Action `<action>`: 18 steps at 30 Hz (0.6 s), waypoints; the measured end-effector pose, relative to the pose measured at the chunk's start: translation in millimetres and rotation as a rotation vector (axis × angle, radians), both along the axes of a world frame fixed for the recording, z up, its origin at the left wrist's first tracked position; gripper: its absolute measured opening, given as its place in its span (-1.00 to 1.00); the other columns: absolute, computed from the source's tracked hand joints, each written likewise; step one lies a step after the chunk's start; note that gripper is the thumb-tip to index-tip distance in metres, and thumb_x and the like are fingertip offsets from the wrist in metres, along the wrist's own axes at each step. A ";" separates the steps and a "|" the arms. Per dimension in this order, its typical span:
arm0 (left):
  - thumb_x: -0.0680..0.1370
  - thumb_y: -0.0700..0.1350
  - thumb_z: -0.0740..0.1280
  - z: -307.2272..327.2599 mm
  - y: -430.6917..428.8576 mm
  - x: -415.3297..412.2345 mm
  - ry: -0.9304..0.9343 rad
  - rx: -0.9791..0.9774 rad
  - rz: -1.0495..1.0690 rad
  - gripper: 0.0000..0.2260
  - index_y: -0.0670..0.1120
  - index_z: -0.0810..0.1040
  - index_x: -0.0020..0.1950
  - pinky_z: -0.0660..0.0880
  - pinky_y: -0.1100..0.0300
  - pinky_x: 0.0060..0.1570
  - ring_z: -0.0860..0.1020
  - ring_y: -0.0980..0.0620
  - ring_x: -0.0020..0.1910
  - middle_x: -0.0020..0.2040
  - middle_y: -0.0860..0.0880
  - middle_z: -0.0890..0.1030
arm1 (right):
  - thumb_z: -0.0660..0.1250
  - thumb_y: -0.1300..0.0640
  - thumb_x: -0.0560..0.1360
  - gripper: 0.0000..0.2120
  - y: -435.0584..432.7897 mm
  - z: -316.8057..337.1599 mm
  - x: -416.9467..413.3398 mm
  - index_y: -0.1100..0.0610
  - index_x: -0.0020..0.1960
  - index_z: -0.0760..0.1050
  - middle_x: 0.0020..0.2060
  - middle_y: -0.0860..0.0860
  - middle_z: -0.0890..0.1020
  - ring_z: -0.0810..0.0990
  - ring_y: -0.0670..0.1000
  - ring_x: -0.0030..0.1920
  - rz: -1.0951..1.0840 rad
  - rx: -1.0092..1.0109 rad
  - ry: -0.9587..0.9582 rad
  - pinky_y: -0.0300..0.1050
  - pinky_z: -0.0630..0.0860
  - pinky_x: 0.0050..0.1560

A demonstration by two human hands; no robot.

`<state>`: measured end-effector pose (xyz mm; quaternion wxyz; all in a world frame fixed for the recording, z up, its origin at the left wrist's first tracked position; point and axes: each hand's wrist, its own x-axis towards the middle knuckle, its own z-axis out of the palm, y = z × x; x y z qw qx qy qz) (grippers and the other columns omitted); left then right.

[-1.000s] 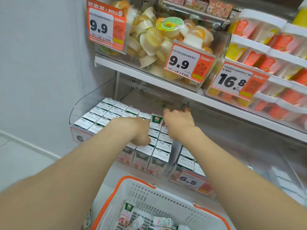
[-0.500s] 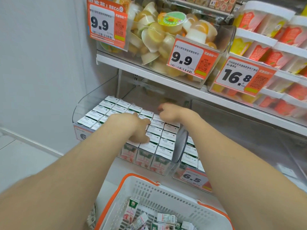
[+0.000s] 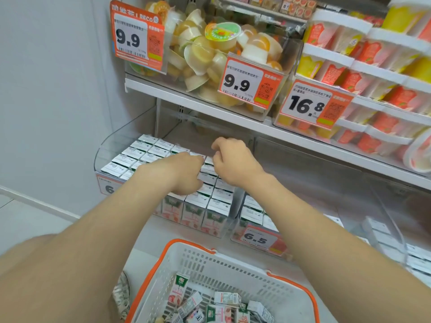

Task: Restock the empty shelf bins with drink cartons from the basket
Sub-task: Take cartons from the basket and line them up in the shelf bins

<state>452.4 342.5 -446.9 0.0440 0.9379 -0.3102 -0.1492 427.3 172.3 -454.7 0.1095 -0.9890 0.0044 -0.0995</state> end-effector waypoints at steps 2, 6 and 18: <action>0.64 0.01 0.30 3.5 -0.4 -18.9 -0.078 -0.139 -0.008 -0.68 -0.05 0.51 0.36 0.55 -0.11 0.20 0.56 -0.17 0.21 0.28 -0.13 0.55 | 0.20 0.16 0.60 -0.77 6.7 -2.9 -41.0 0.13 0.18 0.56 0.02 0.08 0.62 0.58 0.12 0.00 0.061 0.055 -0.190 0.06 0.55 0.02; 0.45 0.04 0.37 12.2 1.8 -71.4 0.082 -0.137 -0.066 -0.79 -0.08 0.67 -0.18 0.66 0.02 -0.14 0.67 -0.06 -0.21 -0.26 -0.04 0.71 | 0.13 0.12 0.48 -0.80 10.3 -17.3 -138.6 0.08 -0.13 0.53 -0.32 -0.02 0.59 0.52 0.07 -0.31 0.126 0.183 -0.292 0.02 0.48 -0.28; 0.64 -0.25 0.24 -141.9 -40.4 -153.3 0.388 0.389 -0.214 -0.79 -0.14 0.55 0.24 0.53 0.16 -0.44 0.60 -0.09 -0.24 0.21 -0.21 0.60 | 0.19 0.28 0.54 -0.68 -62.4 -179.5 -238.5 0.16 0.16 0.65 0.12 0.14 0.68 0.64 0.20 0.08 -0.036 0.055 0.751 0.09 0.64 0.04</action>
